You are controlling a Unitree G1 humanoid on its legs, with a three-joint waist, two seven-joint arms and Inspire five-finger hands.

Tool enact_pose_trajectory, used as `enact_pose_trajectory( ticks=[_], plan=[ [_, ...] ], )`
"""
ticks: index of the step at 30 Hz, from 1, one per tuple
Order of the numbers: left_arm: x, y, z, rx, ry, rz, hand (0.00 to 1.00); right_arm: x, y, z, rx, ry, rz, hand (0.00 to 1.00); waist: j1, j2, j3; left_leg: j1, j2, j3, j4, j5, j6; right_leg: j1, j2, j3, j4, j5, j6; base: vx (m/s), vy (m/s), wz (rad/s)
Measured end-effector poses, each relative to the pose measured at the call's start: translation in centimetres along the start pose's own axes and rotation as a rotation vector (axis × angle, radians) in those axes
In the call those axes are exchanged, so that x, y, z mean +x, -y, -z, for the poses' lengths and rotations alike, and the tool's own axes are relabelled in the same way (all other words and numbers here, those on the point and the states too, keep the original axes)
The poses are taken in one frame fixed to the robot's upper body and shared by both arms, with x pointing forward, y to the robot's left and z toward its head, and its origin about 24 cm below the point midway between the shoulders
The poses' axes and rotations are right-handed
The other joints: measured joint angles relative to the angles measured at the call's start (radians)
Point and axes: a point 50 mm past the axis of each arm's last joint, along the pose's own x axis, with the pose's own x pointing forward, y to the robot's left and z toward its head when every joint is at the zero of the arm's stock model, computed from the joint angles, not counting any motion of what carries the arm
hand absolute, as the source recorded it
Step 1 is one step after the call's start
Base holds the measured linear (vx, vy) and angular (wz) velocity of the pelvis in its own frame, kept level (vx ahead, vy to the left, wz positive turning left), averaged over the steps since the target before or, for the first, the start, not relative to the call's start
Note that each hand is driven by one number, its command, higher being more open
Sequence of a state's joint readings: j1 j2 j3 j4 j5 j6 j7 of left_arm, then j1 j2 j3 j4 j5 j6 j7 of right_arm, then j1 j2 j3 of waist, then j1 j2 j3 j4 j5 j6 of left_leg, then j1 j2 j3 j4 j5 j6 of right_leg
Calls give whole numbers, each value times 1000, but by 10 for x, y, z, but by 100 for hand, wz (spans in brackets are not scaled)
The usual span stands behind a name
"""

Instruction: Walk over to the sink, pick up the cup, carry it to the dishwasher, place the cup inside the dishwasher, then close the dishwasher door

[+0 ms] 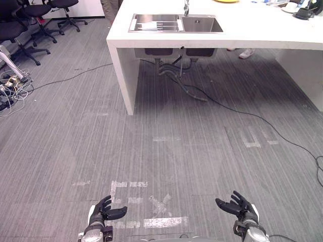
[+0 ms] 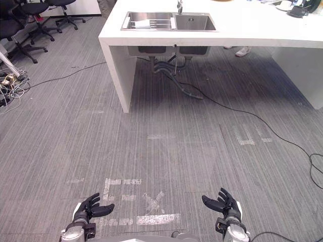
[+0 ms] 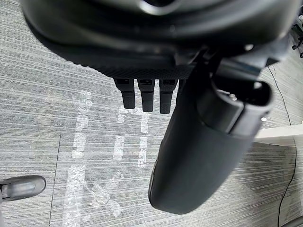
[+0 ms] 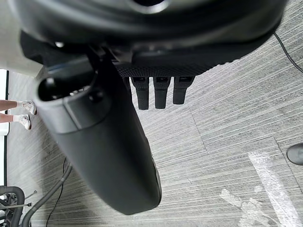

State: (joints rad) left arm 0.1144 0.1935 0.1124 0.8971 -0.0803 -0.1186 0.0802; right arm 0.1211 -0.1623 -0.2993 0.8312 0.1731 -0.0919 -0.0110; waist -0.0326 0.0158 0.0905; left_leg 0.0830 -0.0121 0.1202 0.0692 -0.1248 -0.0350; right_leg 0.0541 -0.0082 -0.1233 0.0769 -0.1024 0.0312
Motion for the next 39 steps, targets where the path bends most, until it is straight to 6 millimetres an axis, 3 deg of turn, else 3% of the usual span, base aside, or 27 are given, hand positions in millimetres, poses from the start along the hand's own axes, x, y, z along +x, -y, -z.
enact_pose_trajectory(
  ticks=[24, 27, 30, 32, 33, 36, 37, 38, 39],
  plan=[
    [-5, 3, 1, -31, 18, 5, 90, 1, 1, -2, -3, 3, 12, 90, -7, -4, 3, -29, -1, 33, -15, 13, 23, -57, -7, -11, 38, -7, -8, -22, 0, -1],
    [-5, 3, -4, -61, 39, 2, 90, 4, -4, -10, 1, 24, 8, 90, -4, -3, 17, -51, -5, 62, 18, -17, 54, -109, -16, 10, 116, -49, -16, 9, 36, -22],
    [-6, 8, -9, -61, 63, 22, 90, 4, -1, -11, -3, 27, 22, 90, -5, -13, 34, -58, -33, 81, 82, -87, 77, -182, -72, 6, 328, -165, 24, 38, 72, -10],
    [-6, 12, -15, -48, 91, 40, 90, 5, -2, -11, -17, 21, 18, 90, -11, -15, 60, -17, -49, 73, 90, -126, 111, -329, -128, -29, 663, -171, 37, 194, 80, 2],
    [-5, 11, -17, -44, 100, 39, 90, 4, -4, -9, -30, 9, 9, 90, -13, -18, 71, 2, -46, 68, 92, -135, 120, -357, -138, -43, 720, -187, 27, 255, 36, 8],
    [-2, 12, -25, -61, 118, 28, 90, 6, -7, -13, -47, 17, -7, 90, -19, -11, 97, 42, -21, 56, 96, -154, 96, -432, -149, -101, 673, -204, 22, 310, 3, 14],
    [-1, 14, -31, -62, 133, 32, 90, 8, -6, -17, -58, 27, -9, 90, -35, 4, 113, 61, 6, 33, 87, -161, 85, -463, -132, -126, 607, -200, 16, 425, -86, 45],
    [1, 16, -37, -64, 146, 36, 90, 9, -5, -22, -73, 39, -12, 90, -47, 20, 134, 84, 35, 15, 74, -163, 80, -482, -111, -135, 550, -183, 7, 535, -138, 62],
    [3, 18, -44, -72, 163, 40, 90, 11, -4, -26, -82, 50, -10, 90, -60, 34, 150, 109, 66, 0, 60, -164, 62, -512, -86, -138, 437, -119, 13, 472, -141, 52]
  ],
)
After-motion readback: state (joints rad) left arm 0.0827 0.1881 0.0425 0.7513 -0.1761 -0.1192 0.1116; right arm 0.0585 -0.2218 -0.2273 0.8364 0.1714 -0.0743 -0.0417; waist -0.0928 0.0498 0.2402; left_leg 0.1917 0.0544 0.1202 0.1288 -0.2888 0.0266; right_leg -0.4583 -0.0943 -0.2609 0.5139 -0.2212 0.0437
